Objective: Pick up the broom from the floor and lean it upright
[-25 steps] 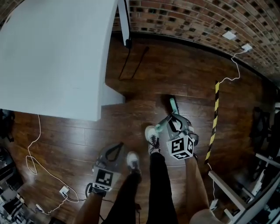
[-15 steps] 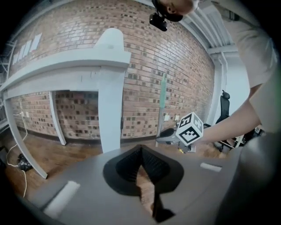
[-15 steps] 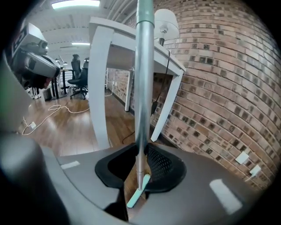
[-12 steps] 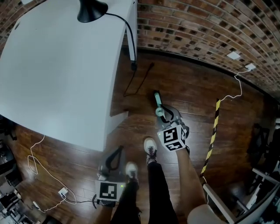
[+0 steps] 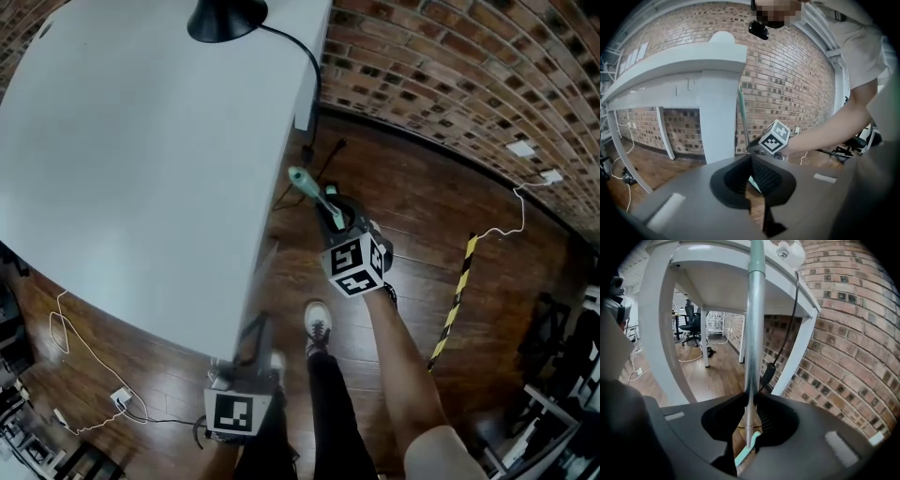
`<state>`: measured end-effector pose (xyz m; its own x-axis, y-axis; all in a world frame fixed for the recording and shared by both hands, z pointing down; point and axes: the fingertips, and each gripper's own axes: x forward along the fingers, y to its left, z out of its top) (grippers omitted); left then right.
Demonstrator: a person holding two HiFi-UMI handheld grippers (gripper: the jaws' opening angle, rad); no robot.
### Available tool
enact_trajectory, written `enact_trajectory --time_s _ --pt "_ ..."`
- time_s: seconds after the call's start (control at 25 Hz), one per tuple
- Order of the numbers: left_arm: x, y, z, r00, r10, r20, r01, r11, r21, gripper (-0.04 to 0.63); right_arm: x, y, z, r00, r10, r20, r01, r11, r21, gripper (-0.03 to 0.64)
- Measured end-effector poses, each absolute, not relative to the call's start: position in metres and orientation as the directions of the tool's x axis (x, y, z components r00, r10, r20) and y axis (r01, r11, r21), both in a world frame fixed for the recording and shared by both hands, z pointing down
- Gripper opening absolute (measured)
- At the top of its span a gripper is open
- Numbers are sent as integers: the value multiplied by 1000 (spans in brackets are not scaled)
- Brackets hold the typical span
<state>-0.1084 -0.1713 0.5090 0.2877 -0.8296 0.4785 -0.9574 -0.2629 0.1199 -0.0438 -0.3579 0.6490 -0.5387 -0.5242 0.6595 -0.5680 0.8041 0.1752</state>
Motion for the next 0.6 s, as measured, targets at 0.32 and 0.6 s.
enact_trajectory --time_s 0.32,0.6 --pt "-113 -163 521 300 -816 495 -951 -297 87 2 -60 -366 662 -549 -534 643 -555 808 197 103" --pt "-116 -155 529 277 -815 509 -961 -227 159 2 -62 -374 664 -543 -538 645 -504 823 262 124"
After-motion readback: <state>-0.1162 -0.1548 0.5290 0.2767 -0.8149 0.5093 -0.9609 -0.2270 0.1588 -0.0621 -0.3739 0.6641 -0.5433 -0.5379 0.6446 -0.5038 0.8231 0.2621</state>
